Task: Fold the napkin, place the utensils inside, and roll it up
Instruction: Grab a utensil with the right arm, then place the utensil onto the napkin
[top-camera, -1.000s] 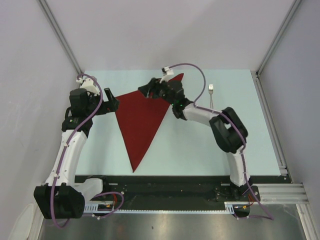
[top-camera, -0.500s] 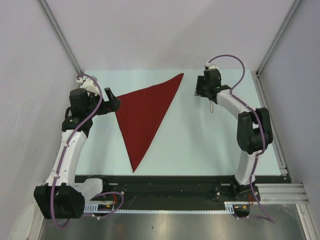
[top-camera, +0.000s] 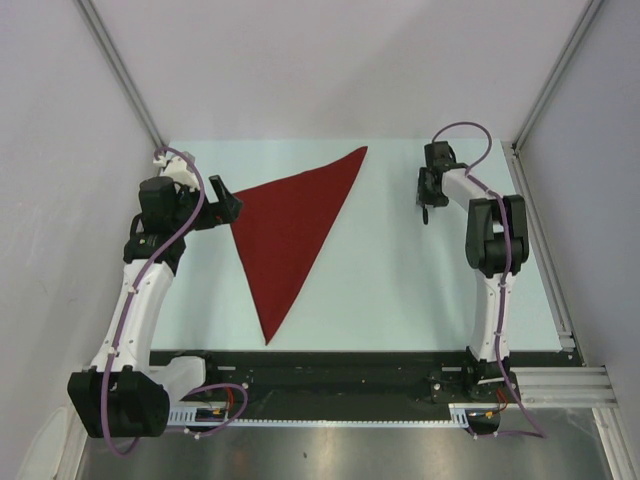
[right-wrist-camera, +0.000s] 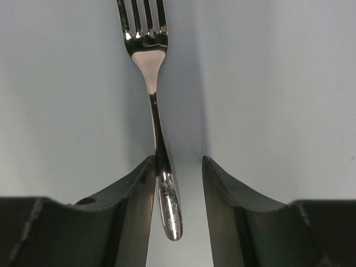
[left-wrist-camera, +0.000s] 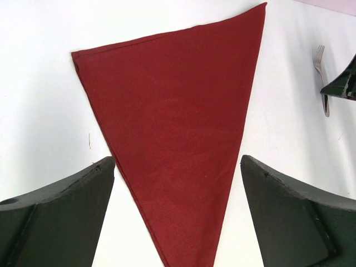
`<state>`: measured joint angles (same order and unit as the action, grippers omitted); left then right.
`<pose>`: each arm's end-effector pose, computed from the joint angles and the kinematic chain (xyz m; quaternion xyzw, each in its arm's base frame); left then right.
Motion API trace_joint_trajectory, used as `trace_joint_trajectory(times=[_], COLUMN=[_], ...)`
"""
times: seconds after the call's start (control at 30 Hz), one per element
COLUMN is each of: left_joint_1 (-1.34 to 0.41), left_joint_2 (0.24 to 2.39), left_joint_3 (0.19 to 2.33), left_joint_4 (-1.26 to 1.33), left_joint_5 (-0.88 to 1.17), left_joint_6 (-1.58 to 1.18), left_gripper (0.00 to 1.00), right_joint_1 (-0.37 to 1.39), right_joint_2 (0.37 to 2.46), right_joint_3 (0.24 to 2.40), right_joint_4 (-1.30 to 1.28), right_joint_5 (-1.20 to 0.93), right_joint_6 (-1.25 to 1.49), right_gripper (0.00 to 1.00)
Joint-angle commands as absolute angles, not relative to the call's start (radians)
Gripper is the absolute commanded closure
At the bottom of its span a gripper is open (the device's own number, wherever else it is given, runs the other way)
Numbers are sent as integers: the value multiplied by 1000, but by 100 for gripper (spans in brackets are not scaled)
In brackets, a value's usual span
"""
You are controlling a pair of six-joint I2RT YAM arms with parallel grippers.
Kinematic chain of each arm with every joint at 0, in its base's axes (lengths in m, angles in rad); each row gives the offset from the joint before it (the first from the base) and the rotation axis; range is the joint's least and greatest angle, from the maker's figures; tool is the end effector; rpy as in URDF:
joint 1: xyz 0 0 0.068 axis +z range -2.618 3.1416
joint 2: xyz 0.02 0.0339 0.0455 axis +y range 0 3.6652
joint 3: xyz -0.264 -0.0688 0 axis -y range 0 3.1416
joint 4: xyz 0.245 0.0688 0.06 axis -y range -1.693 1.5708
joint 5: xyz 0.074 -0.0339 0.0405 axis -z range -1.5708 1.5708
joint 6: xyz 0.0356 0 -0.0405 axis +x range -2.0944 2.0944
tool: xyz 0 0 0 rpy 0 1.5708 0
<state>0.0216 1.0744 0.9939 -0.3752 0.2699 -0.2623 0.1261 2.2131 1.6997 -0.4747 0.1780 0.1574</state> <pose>0.2407 -0.0043 0.3381 -0.0485 0.8425 -0.1763 0.5068 0.4780 0.0542 0.1658 0.0405 0.9536 -0.0439 0.2953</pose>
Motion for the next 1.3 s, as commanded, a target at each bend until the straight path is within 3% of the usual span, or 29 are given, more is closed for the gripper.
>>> trace_joint_trajectory(times=[0.0,0.2,0.37,0.4,0.53,0.8,1.07,1.27], left_joint_1=[20,20,21,20,20,20,20,21], left_joint_2=[1068,1063,1062,1062,1057,1037,1014,991], left_joint_3=[996,993,994,994,993,989,994,991], left_joint_4=[-342,-341,-339,-339,-337,-327,-327,-322], left_joint_5=[290,288,295,296,301,331,330,327], left_joint_6=[-275,-275,-276,-276,-279,-291,-284,-282], left_gripper=[1,1,1,1,1,1,1,1], right_joint_1=[112,112,112,112,115,211,512,687], right_joint_2=[2235,2286,2318,2322,2339,2177,2027,2063], right_joint_3=[1767,1802,1830,1838,1879,1743,1574,1577], right_joint_4=[-469,-468,-482,-483,-524,-487,-356,-301], right_joint_5=[149,118,83,77,16,-61,144,198], right_joint_6=[109,106,109,107,117,482,831,977], right_gripper=[57,58,66,69,100,100,100,100])
